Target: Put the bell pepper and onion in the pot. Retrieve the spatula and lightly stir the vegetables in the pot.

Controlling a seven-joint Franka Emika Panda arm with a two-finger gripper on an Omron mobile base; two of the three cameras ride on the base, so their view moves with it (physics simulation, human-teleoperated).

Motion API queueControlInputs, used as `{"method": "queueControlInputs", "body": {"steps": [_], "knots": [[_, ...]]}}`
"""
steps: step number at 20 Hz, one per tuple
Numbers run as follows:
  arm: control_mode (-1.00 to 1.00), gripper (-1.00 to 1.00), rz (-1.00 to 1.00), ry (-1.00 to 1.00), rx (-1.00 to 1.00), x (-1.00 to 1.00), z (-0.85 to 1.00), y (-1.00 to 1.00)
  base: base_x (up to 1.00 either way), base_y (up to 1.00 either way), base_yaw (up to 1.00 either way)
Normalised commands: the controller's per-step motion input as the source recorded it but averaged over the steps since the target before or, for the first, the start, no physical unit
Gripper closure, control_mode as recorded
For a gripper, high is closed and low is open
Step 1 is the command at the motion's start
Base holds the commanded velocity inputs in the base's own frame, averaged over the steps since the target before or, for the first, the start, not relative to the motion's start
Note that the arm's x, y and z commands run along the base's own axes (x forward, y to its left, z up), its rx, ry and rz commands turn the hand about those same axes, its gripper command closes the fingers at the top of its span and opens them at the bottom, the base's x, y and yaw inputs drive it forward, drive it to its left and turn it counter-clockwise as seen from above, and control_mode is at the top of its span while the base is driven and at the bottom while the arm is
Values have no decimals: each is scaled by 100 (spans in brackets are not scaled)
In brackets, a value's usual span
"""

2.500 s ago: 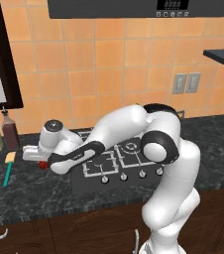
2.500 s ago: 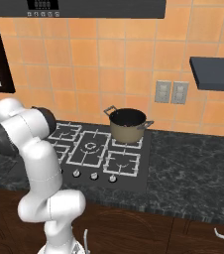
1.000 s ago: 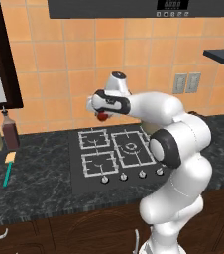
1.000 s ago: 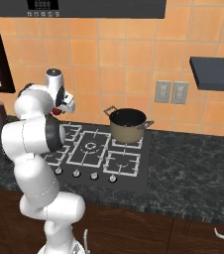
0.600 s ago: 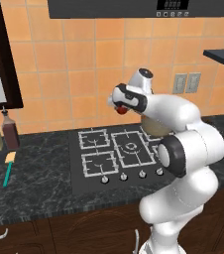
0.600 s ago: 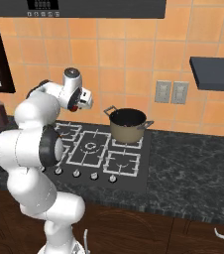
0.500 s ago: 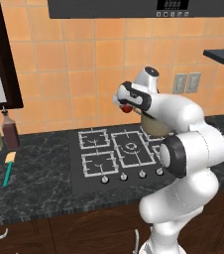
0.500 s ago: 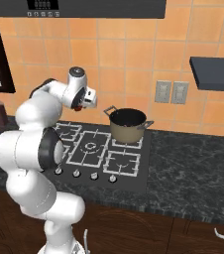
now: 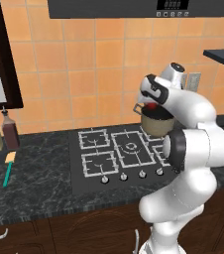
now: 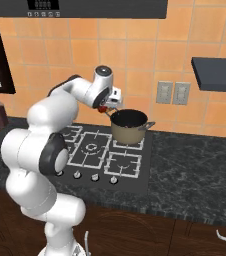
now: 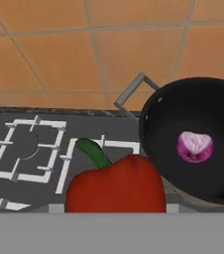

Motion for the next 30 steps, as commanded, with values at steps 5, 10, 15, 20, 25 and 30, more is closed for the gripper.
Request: {"method": "queueControlInputs", "body": {"steps": [5,10,15,20,25,30], "knots": [[-100,100,6,0,-3,0,-15,-100,0,0,0],[-100,100,2,10,-3,15,-29,-40,0,0,0],[-100,100,0,21,-6,58,-23,0,0,0,0],[-100,100,0,12,-3,39,-28,-10,0,0,0],[-100,100,0,7,0,24,-31,-17,0,0,0],[-100,100,0,3,0,27,-28,-5,0,0,0]]}}
